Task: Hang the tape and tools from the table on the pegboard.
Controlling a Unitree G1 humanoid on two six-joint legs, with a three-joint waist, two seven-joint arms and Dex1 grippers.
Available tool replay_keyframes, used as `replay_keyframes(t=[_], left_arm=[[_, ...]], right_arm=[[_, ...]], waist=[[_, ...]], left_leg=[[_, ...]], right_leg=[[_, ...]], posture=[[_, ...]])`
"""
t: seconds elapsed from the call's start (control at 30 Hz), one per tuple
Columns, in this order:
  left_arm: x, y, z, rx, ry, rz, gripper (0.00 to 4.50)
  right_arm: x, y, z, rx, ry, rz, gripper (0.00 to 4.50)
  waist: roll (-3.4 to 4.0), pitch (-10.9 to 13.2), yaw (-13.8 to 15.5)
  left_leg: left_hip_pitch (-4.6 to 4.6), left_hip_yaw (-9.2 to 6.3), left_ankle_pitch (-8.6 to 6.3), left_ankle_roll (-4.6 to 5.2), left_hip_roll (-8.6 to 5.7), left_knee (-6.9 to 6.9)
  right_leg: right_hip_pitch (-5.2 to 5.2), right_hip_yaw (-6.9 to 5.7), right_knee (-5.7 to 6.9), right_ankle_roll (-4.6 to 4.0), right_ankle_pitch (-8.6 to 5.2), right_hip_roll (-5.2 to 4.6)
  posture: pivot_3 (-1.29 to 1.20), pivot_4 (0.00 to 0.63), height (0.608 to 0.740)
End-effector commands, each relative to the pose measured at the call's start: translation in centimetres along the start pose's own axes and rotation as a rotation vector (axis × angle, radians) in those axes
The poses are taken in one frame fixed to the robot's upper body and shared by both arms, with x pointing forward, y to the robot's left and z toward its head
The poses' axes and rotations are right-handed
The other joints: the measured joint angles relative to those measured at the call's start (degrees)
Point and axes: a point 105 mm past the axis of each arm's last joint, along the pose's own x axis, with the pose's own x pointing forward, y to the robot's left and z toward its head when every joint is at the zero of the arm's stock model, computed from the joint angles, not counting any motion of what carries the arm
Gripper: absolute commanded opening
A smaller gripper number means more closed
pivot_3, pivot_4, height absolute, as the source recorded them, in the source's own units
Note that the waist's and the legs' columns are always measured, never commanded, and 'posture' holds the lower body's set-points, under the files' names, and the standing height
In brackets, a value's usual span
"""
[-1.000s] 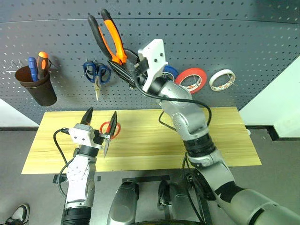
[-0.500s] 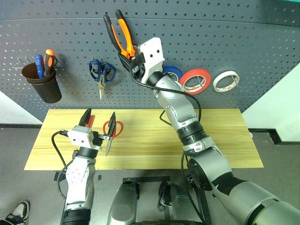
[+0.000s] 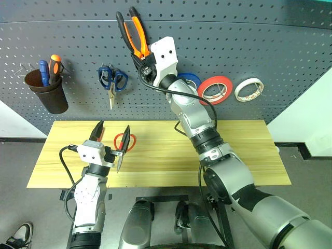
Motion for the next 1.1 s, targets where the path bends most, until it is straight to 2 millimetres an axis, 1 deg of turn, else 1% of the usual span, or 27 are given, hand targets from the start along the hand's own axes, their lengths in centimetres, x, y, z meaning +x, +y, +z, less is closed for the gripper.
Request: replay_keyframes(t=[0.03, 0.2, 0.57, 0.83, 1.1], left_arm=[[0.0, -0.2, 0.9, 0.017, -0.041, -0.008, 4.50], [0.0, -0.2, 1.0, 0.017, -0.041, -0.007, 4.50], [-0.1, -0.6, 1.9, 0.013, -0.054, -0.007, 4.50], [-0.6, -0.6, 2.3, 0.015, -0.047, -0.005, 4.50], [-0.4, -0.6, 2.8, 0.016, -0.053, -0.010, 4.50]], right_arm=[[1.0, 0.2, 3.9, -0.015, -0.129, 0.005, 2.17], [1.2, 0.4, 3.9, -0.007, -0.143, -0.005, 2.17], [1.3, 0.8, 2.8, 0.000, -0.182, -0.042, 2.17], [1.6, 0.5, 2.7, -0.013, -0.194, -0.064, 2.17], [1.4, -0.1, 2.4, -0.019, -0.215, -0.122, 2.17]], waist=[[0.00, 0.00, -0.01], [0.01, 0.00, 0.03], [0.05, 0.03, 0.00], [0.12, 0.08, 0.01], [0.16, 0.11, 0.05]], left_leg=[[-0.01, -0.01, 0.00, 0.00, 0.00, 0.03], [-0.10, -0.04, -0.01, 0.01, 0.01, 0.16], [-0.15, -0.09, -0.02, 0.03, 0.02, 0.33], [-0.16, -0.11, -0.02, 0.03, 0.02, 0.37], [-0.18, -0.13, -0.03, 0.04, 0.02, 0.38]], right_leg=[[0.00, 0.00, 0.01, 0.01, -0.01, 0.00], [-0.02, -0.01, 0.03, 0.02, -0.01, 0.00], [-0.03, -0.02, 0.12, 0.09, -0.06, 0.00], [-0.04, -0.03, 0.14, 0.17, -0.12, 0.01], [-0.05, -0.03, 0.13, 0.19, -0.13, 0.01]], posture=[[0.37, 0.137, 0.677], [0.38, 0.143, 0.677], [0.39, 0.169, 0.677], [0.41, 0.176, 0.677], [0.42, 0.184, 0.677]])
